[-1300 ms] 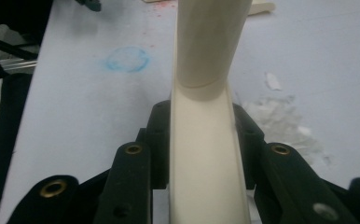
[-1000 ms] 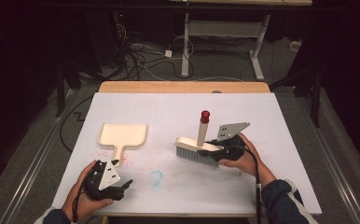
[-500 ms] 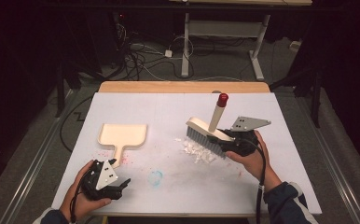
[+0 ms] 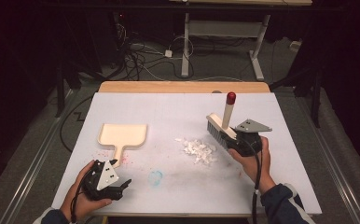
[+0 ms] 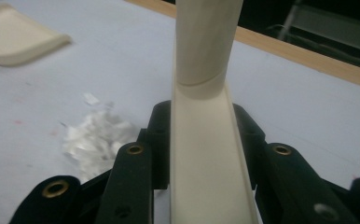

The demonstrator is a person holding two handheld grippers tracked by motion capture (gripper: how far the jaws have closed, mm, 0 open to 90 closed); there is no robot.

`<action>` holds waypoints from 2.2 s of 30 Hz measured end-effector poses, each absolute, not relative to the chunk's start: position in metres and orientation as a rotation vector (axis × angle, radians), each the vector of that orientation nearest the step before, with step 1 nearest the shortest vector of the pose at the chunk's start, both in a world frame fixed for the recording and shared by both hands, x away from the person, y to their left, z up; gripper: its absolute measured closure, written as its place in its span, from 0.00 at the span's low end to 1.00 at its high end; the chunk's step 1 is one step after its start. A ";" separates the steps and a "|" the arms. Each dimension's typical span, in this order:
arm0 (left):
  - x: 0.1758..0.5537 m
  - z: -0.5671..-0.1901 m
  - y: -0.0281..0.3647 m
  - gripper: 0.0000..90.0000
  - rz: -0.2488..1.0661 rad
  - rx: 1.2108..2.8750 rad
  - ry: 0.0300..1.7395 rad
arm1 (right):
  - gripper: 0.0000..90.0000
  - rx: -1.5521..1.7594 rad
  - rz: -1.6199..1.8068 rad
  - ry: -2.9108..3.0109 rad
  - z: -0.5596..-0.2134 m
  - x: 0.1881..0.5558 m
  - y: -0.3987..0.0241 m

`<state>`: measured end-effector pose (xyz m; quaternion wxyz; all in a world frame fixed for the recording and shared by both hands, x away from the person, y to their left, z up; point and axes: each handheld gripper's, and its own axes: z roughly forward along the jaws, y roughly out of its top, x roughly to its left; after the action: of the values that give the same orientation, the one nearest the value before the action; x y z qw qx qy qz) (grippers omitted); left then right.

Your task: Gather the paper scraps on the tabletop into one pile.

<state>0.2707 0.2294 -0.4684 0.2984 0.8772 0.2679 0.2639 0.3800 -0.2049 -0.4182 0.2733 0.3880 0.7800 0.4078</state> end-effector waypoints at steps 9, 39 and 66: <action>0.270 -0.468 0.227 0.21 0.701 2.333 0.700 | 0.75 1.133 1.043 2.010 -0.442 0.374 -0.180; 0.270 -0.466 0.230 0.21 0.696 2.320 0.710 | 0.75 1.184 1.397 1.915 -0.401 0.353 -0.152; 0.270 -0.470 0.224 0.21 0.641 2.378 0.663 | 0.75 1.384 1.256 1.939 -0.453 0.362 -0.101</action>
<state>0.2698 0.2236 -0.4703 0.2914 0.8919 0.2486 0.2406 0.3623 -0.1013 -0.4529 0.2223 0.5009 0.7020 0.4548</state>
